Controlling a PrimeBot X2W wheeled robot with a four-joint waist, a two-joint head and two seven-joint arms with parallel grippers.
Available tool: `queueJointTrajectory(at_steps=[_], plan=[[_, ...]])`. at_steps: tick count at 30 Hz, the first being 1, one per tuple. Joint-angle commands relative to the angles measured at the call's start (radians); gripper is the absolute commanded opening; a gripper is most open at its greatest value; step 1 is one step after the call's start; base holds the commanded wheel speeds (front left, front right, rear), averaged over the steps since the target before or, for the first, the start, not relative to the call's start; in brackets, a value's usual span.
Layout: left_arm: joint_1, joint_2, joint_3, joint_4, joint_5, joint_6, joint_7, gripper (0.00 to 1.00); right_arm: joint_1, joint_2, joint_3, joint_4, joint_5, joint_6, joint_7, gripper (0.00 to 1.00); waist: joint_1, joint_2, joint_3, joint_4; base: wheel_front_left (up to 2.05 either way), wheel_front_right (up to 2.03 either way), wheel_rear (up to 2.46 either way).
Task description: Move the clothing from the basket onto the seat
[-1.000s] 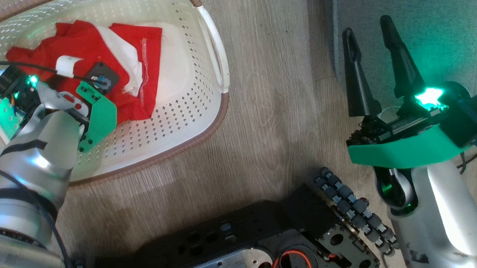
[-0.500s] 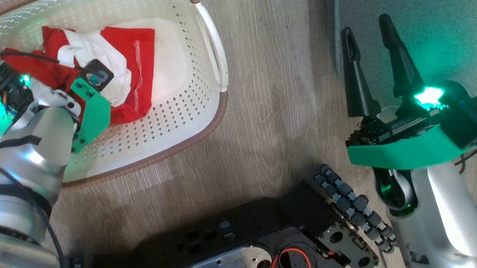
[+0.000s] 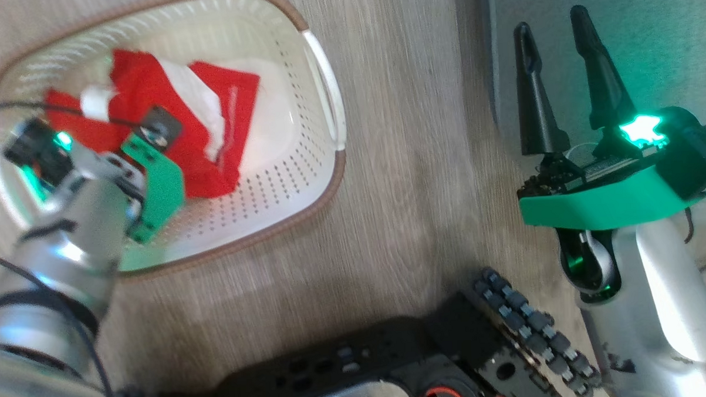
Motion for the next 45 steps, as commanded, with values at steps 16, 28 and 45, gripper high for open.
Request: queueJointTrajectory(at_steps=[16, 28, 45], plan=[[0.196, -0.09, 0.105, -0.052, -0.154, -0.017, -0.255, 0.0, 0.089, 0.006, -0.058, 0.063, -0.071, 0.0, -0.006, 1.0, 0.0, 0.0, -0.433, 0.156, 0.0, 0.0, 0.0], [0.387, -0.054, 0.253, -0.485, -0.241, 0.002, -0.257, 0.0, 0.16, 0.006, -0.067, 0.115, -0.102, 0.0, -0.006, 1.0, 0.0, 0.0, -0.668, 0.219, 0.0, 0.0, 0.0], [0.638, -0.106, 0.484, -0.97, -0.221, 0.024, -0.257, 0.0, 0.253, -0.025, -0.055, 0.124, -0.1, 0.0, -0.006, 1.0, 0.0, 0.0, -0.839, 0.252, 0.0, 0.0, 0.0]])
